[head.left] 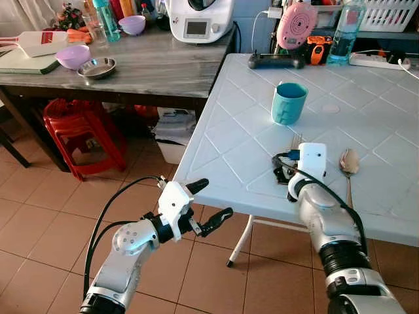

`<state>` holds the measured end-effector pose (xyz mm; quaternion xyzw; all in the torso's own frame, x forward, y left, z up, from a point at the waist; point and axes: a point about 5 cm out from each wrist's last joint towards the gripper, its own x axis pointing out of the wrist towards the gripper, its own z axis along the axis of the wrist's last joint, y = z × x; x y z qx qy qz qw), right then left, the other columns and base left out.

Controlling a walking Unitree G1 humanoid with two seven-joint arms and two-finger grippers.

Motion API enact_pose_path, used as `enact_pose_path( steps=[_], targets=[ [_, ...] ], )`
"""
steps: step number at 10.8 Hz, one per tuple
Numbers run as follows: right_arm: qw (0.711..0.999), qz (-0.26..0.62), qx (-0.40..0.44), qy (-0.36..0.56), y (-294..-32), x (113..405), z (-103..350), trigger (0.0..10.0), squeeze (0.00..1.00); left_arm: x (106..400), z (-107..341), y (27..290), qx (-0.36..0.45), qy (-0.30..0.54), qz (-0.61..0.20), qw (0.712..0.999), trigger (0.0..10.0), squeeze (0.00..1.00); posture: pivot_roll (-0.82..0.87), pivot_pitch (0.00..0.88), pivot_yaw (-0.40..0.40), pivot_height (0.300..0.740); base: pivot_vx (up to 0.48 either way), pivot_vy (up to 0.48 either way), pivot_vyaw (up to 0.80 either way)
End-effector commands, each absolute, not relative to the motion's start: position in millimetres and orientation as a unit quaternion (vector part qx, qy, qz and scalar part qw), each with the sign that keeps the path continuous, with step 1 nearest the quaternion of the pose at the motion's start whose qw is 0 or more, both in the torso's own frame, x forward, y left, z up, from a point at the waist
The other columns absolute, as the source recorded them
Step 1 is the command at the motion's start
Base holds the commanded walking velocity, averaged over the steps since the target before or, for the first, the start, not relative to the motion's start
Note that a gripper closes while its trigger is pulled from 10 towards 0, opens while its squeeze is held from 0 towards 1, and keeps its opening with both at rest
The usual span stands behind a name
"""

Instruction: Setting the table

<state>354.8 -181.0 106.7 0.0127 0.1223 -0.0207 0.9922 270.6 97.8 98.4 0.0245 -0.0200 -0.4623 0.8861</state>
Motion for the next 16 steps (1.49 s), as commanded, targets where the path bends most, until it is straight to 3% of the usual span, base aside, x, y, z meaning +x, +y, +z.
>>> enact_pose_path(
  steps=[1, 4, 16],
  targets=[
    [0.986, -0.025, 0.029, 0.163, -184, 349, 92, 0.0, 0.00, 271, 97, 100, 0.034, -0.012, -0.466, 0.884, 10.0, 0.00, 0.06, 0.054, 0.080, 0.740, 0.000, 0.000, 0.00],
    [0.982, -0.019, 0.027, 0.187, -196, 346, 85, 0.0, 0.00, 269, 95, 99, 0.033, -0.009, -0.470, 0.882, 10.0, 0.00, 0.06, 0.055, 0.076, 0.740, 0.000, 0.000, 0.00],
    [0.973, -0.001, 0.017, 0.230, -199, 337, 66, 0.0, 0.00, 266, 94, 97, 0.027, -0.001, -0.491, 0.871, 10.0, 0.00, 0.06, 0.042, 0.077, 0.740, 0.000, 0.000, 0.00]
  ],
)
